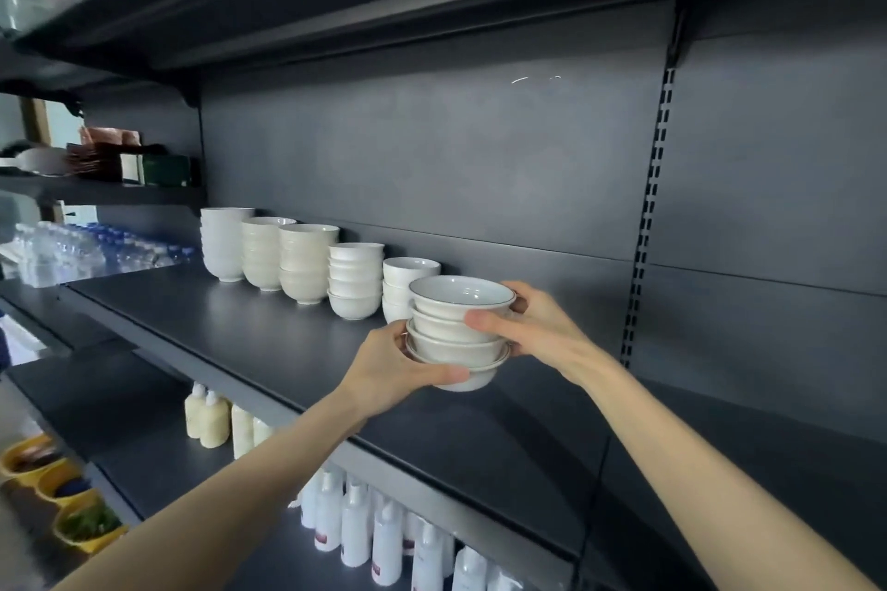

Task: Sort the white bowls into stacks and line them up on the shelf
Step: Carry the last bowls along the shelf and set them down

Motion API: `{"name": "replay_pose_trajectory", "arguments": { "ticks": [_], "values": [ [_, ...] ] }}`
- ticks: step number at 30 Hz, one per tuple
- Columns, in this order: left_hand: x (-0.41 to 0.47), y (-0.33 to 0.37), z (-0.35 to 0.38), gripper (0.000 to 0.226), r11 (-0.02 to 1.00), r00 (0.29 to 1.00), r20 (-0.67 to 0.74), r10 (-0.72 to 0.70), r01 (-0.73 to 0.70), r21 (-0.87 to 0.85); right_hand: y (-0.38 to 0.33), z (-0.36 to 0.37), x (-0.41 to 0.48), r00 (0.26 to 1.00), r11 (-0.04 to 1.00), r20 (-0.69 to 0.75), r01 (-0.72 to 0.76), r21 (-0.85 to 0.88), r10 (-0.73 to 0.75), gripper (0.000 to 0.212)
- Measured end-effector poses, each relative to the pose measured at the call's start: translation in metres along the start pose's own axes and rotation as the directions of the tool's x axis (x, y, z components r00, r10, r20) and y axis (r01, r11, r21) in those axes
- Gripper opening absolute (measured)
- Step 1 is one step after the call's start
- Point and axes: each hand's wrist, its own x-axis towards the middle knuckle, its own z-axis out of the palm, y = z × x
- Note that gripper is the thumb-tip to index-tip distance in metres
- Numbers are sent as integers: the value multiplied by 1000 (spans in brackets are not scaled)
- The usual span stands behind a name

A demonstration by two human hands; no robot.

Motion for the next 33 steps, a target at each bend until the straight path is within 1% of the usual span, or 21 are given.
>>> {"name": "replay_pose_trajectory", "arguments": {
  "ticks": [4,5,8,10,12,17,21,23,27,29,33],
  "values": [
    [38,-21,-23,68,1000,998,61,-4,5,-11,7,17,40,1000,1000,-24,-2,5,3,23],
    [48,-25,-27,64,1000,997,78,-8,10,-15,9,19,49,999,1000,-38,-6,0,6,22],
    [72,-34,-32,46,999,993,119,11,-5,-48,15,22,69,995,1000,-92,-29,-12,27,22],
    [89,-39,-32,42,996,986,162,41,-28,-82,20,22,81,990,999,-139,-40,-15,37,24],
    [106,-49,-30,43,994,972,227,53,-29,-107,26,23,89,980,997,-186,-72,-21,67,27],
    [146,-76,-28,43,993,921,382,74,-31,-117,46,31,103,936,987,-323,-156,-25,140,29],
    [169,-98,-31,40,992,864,492,108,-58,-116,59,47,109,891,978,-415,-208,-15,183,32],
    [179,-110,-31,39,990,834,540,113,-49,-131,64,56,110,861,972,-467,-236,-14,202,36],
    [192,-127,-29,40,991,789,605,108,-35,-131,70,68,110,811,957,-538,-289,-28,229,34],
    [197,-132,-28,43,990,772,626,107,-26,-138,71,70,112,793,947,-557,-321,-36,247,40],
    [206,-137,-27,44,985,750,650,124,-14,-172,75,71,120,763,928,-591,-367,-61,262,60]
  ]
}}
